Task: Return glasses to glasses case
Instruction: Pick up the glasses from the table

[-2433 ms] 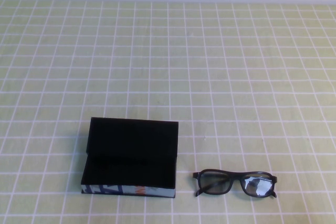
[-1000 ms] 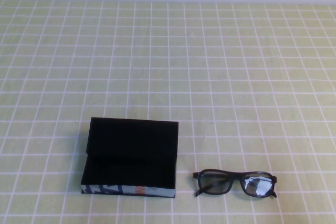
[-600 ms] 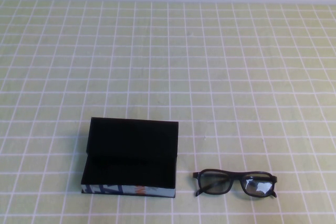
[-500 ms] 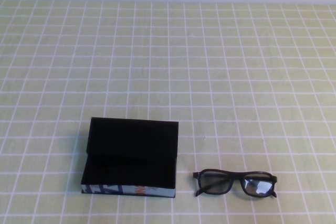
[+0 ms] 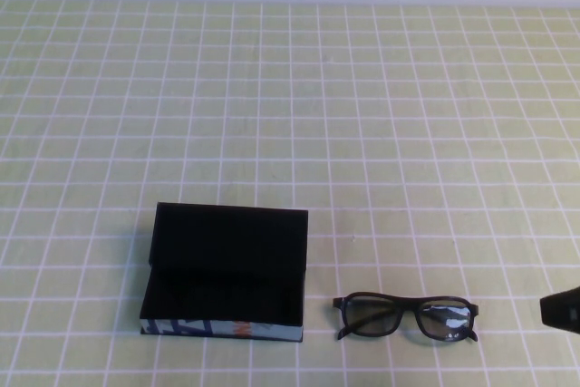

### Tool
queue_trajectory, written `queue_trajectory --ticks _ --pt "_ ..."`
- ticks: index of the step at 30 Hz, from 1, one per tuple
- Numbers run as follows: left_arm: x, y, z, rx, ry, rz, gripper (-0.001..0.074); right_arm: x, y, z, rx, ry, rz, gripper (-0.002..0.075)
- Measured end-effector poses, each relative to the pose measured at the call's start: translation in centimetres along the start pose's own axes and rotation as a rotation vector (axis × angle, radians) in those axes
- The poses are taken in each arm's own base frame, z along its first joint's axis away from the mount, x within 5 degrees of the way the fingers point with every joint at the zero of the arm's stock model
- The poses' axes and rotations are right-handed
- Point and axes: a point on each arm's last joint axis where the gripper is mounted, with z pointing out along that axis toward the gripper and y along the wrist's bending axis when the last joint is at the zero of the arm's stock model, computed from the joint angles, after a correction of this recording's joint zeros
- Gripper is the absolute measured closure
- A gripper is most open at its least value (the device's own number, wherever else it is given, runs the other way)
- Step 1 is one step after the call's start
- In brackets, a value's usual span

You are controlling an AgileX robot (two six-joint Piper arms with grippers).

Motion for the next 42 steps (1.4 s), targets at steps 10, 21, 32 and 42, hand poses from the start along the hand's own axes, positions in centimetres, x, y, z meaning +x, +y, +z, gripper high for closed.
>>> queue_trajectory --ticks 10,21,32,42 --pt "0.0 0.0 0.0 0.000 0.000 0.000 0.0738 -4.7 3.5 5.3 -0.051 0.272 -0.494 0.0737" --pt "0.0 0.0 0.0 0.000 0.000 0.000 0.0738 -8.0 7.1 13.8 -0.093 0.661 -0.942 0.0710" --pt "0.0 0.0 0.0 0.000 0.000 0.000 0.0738 -9.6 6.3 17.5 -0.069 0.732 -1.193 0.0312" --pt "0.0 0.0 0.0 0.000 0.000 0.000 0.0738 -9.3 5.8 19.6 -0.081 0.736 -1.255 0.0272"
